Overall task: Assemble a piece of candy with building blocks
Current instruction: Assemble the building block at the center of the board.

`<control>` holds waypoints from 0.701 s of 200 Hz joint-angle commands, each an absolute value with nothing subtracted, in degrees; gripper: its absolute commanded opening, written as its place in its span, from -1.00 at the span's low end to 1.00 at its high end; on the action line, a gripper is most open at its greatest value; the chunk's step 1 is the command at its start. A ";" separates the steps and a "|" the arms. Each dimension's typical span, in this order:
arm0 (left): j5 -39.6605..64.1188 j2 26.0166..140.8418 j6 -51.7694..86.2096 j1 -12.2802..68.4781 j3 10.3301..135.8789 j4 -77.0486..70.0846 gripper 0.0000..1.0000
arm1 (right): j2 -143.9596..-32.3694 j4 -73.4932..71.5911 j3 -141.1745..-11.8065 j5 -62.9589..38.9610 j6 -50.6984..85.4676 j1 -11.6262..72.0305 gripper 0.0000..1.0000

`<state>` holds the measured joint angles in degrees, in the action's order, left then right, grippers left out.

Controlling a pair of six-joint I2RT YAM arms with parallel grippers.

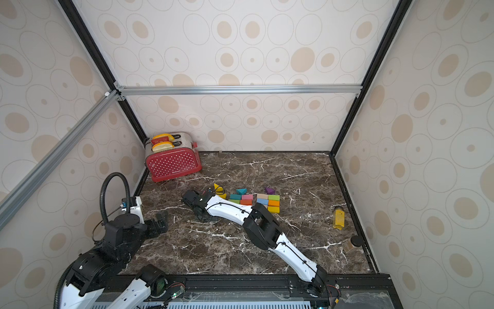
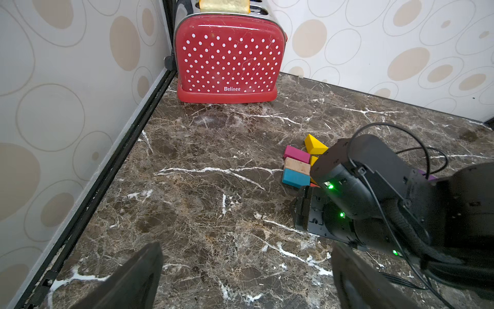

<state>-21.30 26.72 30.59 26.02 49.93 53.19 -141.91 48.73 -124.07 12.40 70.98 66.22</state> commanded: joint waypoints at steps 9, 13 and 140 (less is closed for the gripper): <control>-21.53 26.28 29.79 26.02 50.01 52.91 0.98 | -144.01 50.99 -123.40 11.80 71.53 66.62 0.38; -21.47 26.27 29.79 26.02 49.97 52.87 0.98 | -143.88 50.93 -123.16 11.72 71.48 66.62 0.39; -23.44 25.14 30.41 26.03 49.93 53.31 0.98 | -115.69 35.17 -95.31 13.89 39.39 70.40 0.50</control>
